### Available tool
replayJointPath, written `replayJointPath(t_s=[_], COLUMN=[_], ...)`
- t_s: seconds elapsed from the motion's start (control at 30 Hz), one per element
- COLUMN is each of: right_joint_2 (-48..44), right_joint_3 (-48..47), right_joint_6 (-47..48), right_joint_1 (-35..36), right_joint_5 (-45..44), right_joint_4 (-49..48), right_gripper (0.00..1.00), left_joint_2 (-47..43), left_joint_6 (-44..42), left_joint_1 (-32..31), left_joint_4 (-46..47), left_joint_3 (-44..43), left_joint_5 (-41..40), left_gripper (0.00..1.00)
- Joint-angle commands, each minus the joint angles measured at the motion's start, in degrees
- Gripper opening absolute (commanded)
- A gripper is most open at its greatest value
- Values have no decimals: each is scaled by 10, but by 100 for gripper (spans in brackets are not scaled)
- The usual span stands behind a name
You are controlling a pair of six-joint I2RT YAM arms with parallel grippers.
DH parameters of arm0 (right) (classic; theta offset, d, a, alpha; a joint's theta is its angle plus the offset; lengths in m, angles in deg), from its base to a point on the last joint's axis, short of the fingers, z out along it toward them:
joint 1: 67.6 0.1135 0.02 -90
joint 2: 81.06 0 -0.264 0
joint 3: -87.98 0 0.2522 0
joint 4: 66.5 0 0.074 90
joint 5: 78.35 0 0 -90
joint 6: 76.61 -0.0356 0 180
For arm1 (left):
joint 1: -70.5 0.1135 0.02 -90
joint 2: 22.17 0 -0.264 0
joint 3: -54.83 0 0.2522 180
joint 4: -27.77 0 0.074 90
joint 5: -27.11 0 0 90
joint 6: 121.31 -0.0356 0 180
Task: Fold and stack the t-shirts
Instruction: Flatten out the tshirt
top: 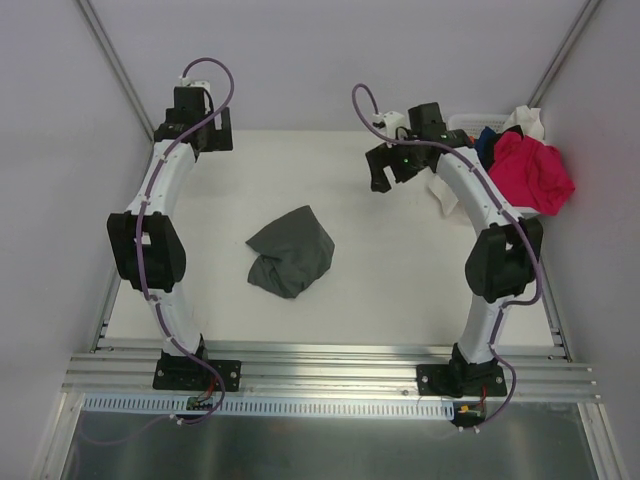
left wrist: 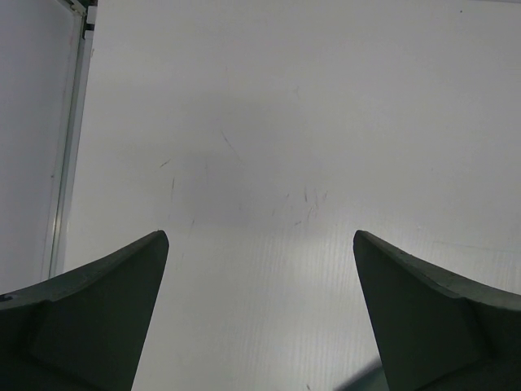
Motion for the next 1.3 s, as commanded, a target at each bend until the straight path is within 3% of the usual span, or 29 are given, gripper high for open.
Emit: replayJointPath(t_s=[0.0,0.1,0.3,0.53,0.63,0.7,0.8,0.93,1.0,1.03,1.07,1.1,1.27], right_joint_2=[-33,9,94,145,141,131,116,96,105,108,110,107,80], right_joint_3=[-75,-113,-134,-119,-79,-49,-25,24,30,28,24,22,-19], right_joint_6=[62,15,-52,22,41,28,11,6,8,9,8,8,48], right_joint_1=[97,115,117,152,169,169,170,179,183,187,188,189,184], right_joint_5=[69,124,167,149,157,170,173,168,166,165,161,143,111], right_joint_4=[29,65,65,96,84,63,54,37,40,42,41,39,58], right_gripper=[97,99,94,81,81,80,78,73,58,45,6,1,1], left_joint_2=[-37,-41,-74,-134,-141,-140,-149,-155,-153,-152,-150,-150,-146], left_joint_6=[15,19,16,17,9,9,68,60,59,59,59,60,61], left_joint_1=[9,13,13,14,14,14,13,11,11,11,11,11,11], left_joint_4=[9,9,-46,-62,-62,-61,-43,-36,-36,-36,-36,-36,-35], left_joint_3=[5,18,77,151,183,219,255,281,280,274,270,264,255], left_joint_5=[-9,-22,90,159,247,318,306,283,281,284,284,283,264], left_gripper=[99,99,92,87,76,78,80,79,79,79,79,79,80])
